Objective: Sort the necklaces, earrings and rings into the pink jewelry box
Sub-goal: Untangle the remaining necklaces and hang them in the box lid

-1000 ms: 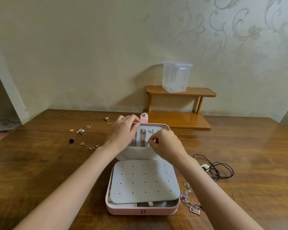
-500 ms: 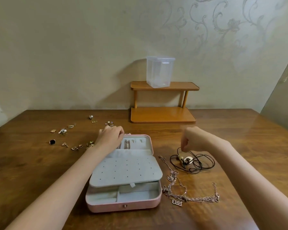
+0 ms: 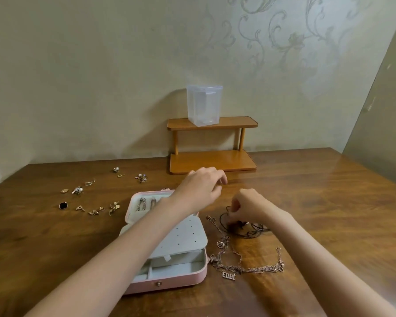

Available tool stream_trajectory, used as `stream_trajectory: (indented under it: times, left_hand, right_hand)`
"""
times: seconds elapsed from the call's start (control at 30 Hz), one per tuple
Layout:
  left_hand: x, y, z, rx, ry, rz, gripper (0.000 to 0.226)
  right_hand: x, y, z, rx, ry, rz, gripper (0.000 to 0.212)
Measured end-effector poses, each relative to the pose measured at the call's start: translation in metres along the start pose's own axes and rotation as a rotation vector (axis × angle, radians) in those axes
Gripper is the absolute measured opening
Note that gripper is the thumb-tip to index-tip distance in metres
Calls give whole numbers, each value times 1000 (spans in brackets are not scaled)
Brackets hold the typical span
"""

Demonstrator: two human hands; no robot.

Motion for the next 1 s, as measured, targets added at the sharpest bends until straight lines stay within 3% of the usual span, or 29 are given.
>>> stream_trajectory:
  times: [0.1,0.2,0.27,0.37,0.53,0.63,0.77,0.83,1.0]
  left_hand:
    - [0,-6,-3,81,264,90,31]
    - [-22,-11,-3,186,777,117,41]
    - [-38,-16,2,184,988,102,38]
    - [-51,-23,8,155,1140,72,31]
    - [-40,-20,4,197,1139,170,36]
    - [-23,-14,1,188,1188,245,31]
    - [-1,-6,-1,133,1353,375,34]
    - [9,-4,2,94,1428,393,35]
    - [29,-1,13,20,1360,377,27]
  right_hand:
    - [-3,9,56,-122,-346,-23,18]
    - [7,25,111,-182,-776,35,19]
    - [18,29,132,-189,-974,96,22]
    - [28,28,156,-266,-1252,126,16]
    - [40,25,194,-421,-1596,201,16]
    - [47,24,208,-536,-1522,284,15]
    - [45,27,228,-901,-966,257,11]
    - [45,30,233,-1010,-713,255,15]
    - [29,36,249,-1211,-390,162,18]
Point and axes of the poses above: each hand's wrist, its own y-axis away from the middle knuckle, its own z-axis out of the back of the hand, x = y × z, the point moved 8 cm from there along -y, towards the middle knuckle, and after that the axes turned 2 degrees about -x, right-handed, at the moved point
